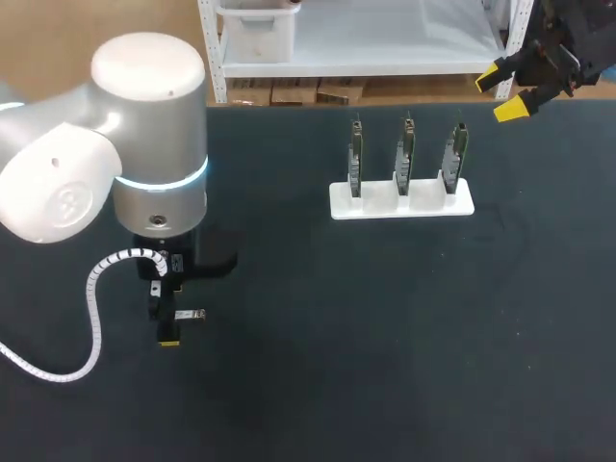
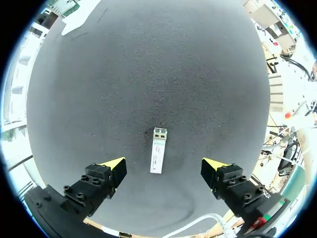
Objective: Pick up the optical module with the left hand, and insert it into the network port with the right hand.
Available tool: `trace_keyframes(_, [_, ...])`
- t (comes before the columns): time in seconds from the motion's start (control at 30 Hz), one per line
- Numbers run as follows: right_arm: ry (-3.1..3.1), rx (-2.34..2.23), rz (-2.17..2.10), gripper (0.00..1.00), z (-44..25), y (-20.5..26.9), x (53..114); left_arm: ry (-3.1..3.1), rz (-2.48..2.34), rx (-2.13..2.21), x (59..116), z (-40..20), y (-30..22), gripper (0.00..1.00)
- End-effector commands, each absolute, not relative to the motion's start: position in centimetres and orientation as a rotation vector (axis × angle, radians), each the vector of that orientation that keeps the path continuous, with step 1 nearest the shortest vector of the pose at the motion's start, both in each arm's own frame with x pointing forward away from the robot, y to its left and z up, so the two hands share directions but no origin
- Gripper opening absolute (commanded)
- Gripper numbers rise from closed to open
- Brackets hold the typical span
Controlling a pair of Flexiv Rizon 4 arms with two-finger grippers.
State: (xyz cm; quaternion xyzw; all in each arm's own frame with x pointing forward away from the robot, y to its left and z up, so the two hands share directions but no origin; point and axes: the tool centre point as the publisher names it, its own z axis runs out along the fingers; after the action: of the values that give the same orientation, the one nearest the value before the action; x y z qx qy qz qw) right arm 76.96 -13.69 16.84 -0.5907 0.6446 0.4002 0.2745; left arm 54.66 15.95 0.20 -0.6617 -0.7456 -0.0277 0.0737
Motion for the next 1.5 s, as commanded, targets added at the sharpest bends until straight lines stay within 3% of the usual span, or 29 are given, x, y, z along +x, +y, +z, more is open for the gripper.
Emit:
trace_keyframes(0.03, [1.734, -1.586, 1.070, 1.00, 16.8, -13.7, 76.8, -2.250, -0.046, -1.976, 55.2, 0.0, 16.3, 1.00])
trace_keyframes(1.5, [1.734, -1.586, 1.070, 1.00, 16.8, -13.7, 76.8, -2.236, -0.016, -1.951, 55.4, -1.2, 16.5, 1.00])
